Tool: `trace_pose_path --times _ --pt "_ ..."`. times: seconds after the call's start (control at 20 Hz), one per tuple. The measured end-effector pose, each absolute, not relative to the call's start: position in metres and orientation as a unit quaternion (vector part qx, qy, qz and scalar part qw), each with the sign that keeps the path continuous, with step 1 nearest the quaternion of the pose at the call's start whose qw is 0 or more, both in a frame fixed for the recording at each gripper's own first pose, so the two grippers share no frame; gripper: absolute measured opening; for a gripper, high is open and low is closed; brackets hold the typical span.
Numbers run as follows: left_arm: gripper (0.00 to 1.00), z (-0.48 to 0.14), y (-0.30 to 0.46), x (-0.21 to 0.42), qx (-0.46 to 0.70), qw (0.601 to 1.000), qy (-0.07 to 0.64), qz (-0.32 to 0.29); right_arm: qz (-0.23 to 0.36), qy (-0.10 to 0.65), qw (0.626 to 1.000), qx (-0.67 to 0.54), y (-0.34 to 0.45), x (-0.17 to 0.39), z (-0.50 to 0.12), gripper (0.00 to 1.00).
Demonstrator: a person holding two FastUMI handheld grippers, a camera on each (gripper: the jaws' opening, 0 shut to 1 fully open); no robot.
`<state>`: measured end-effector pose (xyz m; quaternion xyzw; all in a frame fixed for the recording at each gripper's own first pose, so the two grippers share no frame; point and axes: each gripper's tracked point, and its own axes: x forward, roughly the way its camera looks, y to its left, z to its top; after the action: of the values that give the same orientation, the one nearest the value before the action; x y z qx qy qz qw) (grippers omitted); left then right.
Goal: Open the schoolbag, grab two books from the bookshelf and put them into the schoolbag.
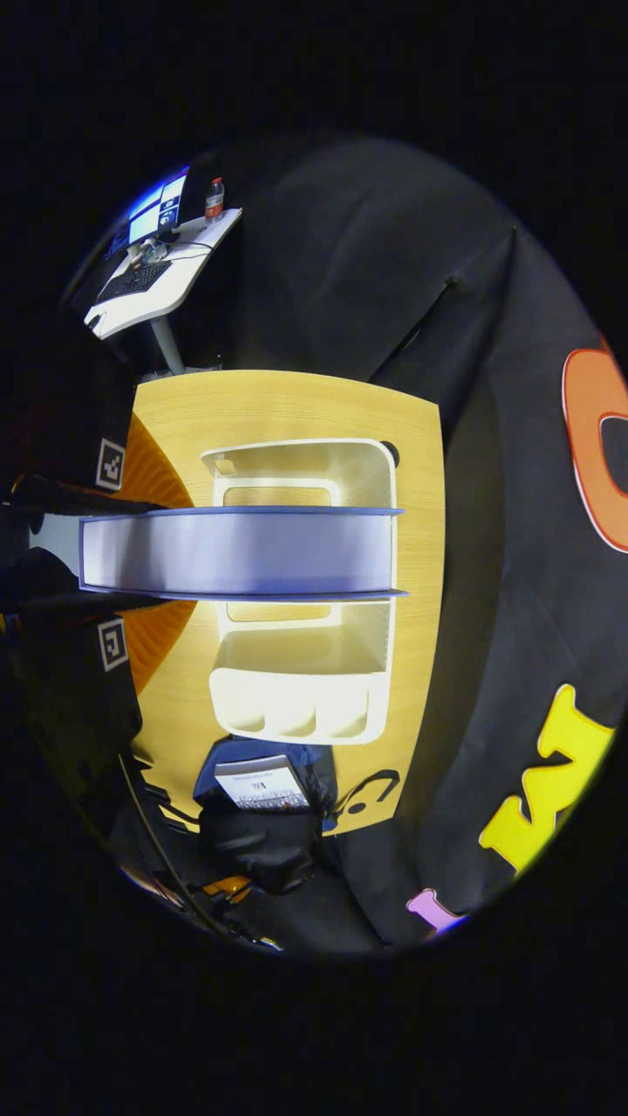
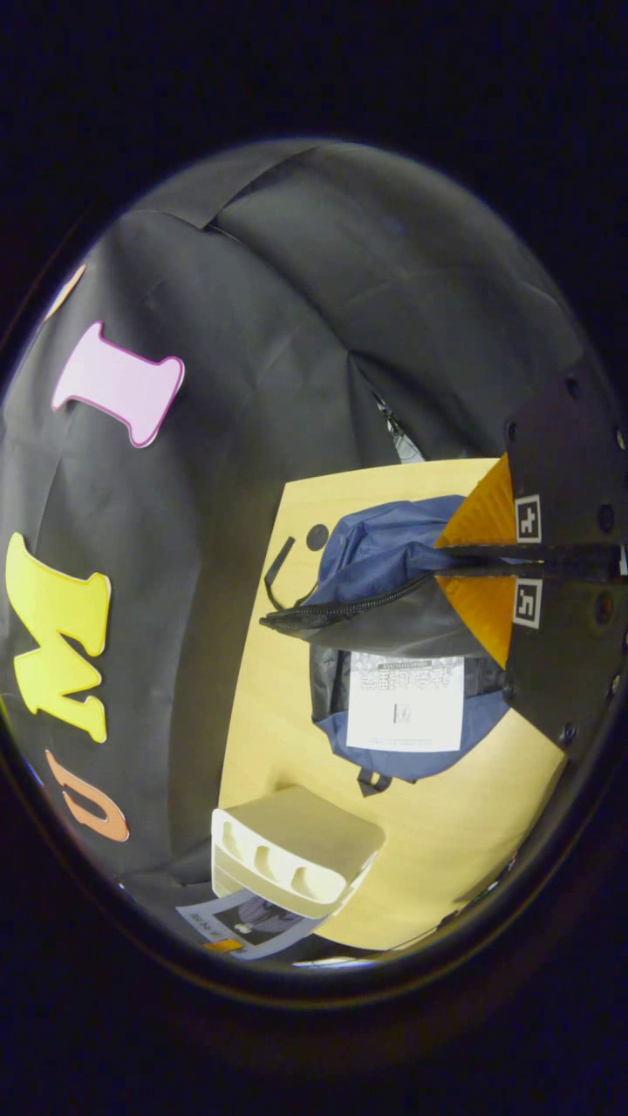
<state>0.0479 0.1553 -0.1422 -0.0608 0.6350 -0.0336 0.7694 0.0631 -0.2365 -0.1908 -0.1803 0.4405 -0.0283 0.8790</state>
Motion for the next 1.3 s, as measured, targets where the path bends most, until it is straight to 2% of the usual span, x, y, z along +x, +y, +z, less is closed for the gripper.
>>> trace_pose_path --times 0.1,0.15,0.25,0.3,0.35,0.4,0.45,0.6,0.75,0.8,0.95,1.0,1.05,1.1,1.15,1.25,1.3 --pt "0.42 -0.118 0.16 0.046 -0.07 0.787 0.612 -0.033 -0.025 0.439 0.879 -0.183 -0.235 0.063 -0.19 0.0" --pt "0.39 -0.105 0.161 0.044 -0.079 0.794 0.601 -0.034 -0.024 0.439 0.88 -0.183 -0.234 0.062 -0.19 0.0" --pt "0.39 -0.084 0.16 0.043 -0.101 0.809 0.577 -0.04 -0.022 0.438 0.88 -0.181 -0.233 0.061 -0.19 0.0" --pt "0.42 -0.075 0.158 0.044 -0.111 0.816 0.565 -0.045 -0.022 0.438 0.88 -0.18 -0.233 0.061 -0.189 0.0" --pt "0.39 -0.067 0.155 0.043 -0.12 0.823 0.552 -0.05 -0.021 0.439 0.88 -0.18 -0.233 0.061 -0.19 0.0" --pt "0.42 -0.06 0.151 0.043 -0.127 0.829 0.542 -0.057 -0.021 0.439 0.88 -0.18 -0.233 0.06 -0.19 0.0" --pt "0.39 -0.053 0.146 0.044 -0.133 0.835 0.53 -0.065 -0.02 0.439 0.88 -0.181 -0.233 0.061 -0.19 0.0" --pt "0.39 -0.04 0.116 0.046 -0.154 0.844 0.505 -0.098 -0.02 0.437 0.881 -0.18 -0.232 0.06 -0.188 0.0" --pt "0.39 -0.032 0.065 0.043 -0.204 0.834 0.489 -0.152 -0.021 0.435 0.882 -0.179 -0.234 0.059 -0.187 0.0" --pt "0.39 -0.03 0.048 0.04 -0.225 0.826 0.488 -0.171 -0.021 0.436 0.882 -0.179 -0.235 0.058 -0.187 0.04" --pt "0.39 -0.034 0.0 0.033 -0.259 0.811 0.478 -0.217 -0.023 0.437 0.881 -0.18 -0.237 0.059 -0.187 0.0" --pt "0.35 -0.039 -0.015 0.028 -0.261 0.807 0.477 -0.229 -0.023 0.437 0.881 -0.18 -0.237 0.059 -0.186 0.0" --pt "0.35 -0.045 -0.029 0.023 -0.264 0.803 0.478 -0.239 -0.023 0.437 0.881 -0.18 -0.237 0.06 -0.187 0.0" --pt "0.39 -0.052 -0.043 0.018 -0.269 0.797 0.483 -0.243 -0.022 0.437 0.881 -0.179 -0.236 0.061 -0.186 0.04" --pt "0.39 -0.061 -0.055 0.013 -0.269 0.795 0.484 -0.25 -0.022 0.437 0.882 -0.178 -0.236 0.061 -0.186 0.0" --pt "0.43 -0.074 -0.083 0.008 -0.269 0.792 0.481 -0.264 -0.022 0.436 0.883 -0.174 -0.235 0.06 -0.186 0.04" --pt "0.43 -0.08 -0.098 0.007 -0.271 0.789 0.481 -0.27 -0.022 0.436 0.883 -0.174 -0.235 0.061 -0.185 0.0"
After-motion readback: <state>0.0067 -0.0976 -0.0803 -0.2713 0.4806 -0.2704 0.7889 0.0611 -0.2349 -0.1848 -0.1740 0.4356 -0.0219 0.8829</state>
